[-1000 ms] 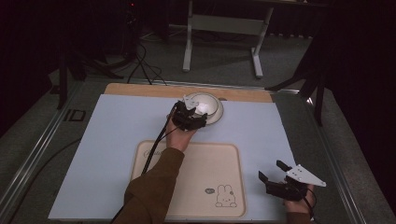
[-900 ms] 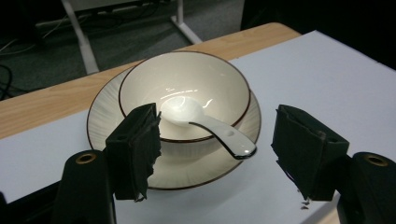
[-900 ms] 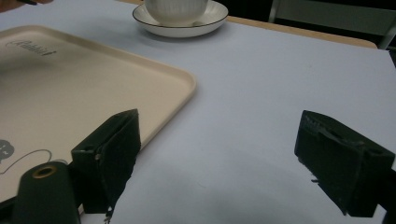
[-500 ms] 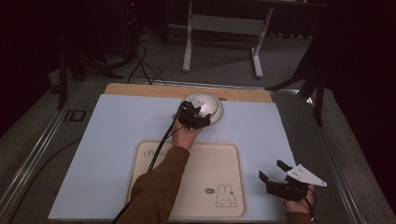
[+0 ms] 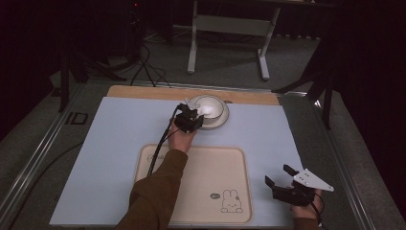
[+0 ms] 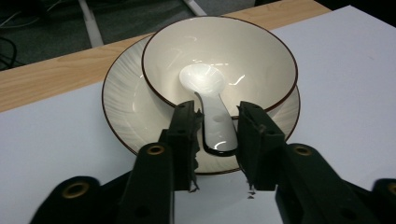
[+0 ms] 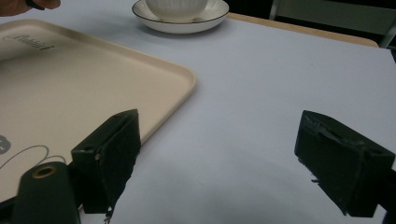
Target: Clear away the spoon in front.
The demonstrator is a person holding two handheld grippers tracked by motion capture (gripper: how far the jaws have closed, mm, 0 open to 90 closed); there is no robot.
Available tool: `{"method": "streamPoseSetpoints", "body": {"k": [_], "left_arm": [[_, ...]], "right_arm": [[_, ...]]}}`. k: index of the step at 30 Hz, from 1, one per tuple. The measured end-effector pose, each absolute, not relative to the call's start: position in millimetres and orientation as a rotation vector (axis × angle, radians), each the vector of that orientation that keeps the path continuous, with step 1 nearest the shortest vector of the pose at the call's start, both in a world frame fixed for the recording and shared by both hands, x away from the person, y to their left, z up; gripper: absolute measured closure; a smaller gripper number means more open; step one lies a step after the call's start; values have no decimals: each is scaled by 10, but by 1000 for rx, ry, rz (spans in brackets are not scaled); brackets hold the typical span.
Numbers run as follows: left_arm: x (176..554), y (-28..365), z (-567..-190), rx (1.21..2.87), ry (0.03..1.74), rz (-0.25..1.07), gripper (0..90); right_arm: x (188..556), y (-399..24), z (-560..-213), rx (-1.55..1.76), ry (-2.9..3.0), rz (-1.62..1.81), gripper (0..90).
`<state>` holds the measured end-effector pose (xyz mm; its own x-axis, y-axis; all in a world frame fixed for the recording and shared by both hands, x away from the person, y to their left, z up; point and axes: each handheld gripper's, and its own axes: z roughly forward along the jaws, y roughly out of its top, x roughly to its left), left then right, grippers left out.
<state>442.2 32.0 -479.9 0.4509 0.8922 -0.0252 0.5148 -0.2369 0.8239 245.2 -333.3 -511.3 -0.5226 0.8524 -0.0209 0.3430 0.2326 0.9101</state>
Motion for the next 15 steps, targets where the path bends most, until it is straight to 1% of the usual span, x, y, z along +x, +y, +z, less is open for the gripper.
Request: {"method": "streamPoseSetpoints", "body": {"k": [3, 5, 8, 12, 15], "left_arm": [[4433, 306, -4806, 1899, 1181, 593, 699], [4439, 291, -4821, 1909, 1181, 590, 680], [4451, 277, -4850, 1913, 1198, 585, 676], [4456, 273, -4852, 1897, 1215, 581, 711], [4462, 276, -4850, 1890, 1222, 572, 721]], "right_arm": [[2453, -3334, -5113, 1093, 1984, 1260, 141], [2454, -3333, -5113, 1092, 1985, 1260, 141], [2454, -3333, -5112, 1092, 1983, 1260, 141], [2454, -3336, -5110, 1091, 1984, 1261, 141], [2454, -3333, -5112, 1092, 1985, 1260, 141]]}}
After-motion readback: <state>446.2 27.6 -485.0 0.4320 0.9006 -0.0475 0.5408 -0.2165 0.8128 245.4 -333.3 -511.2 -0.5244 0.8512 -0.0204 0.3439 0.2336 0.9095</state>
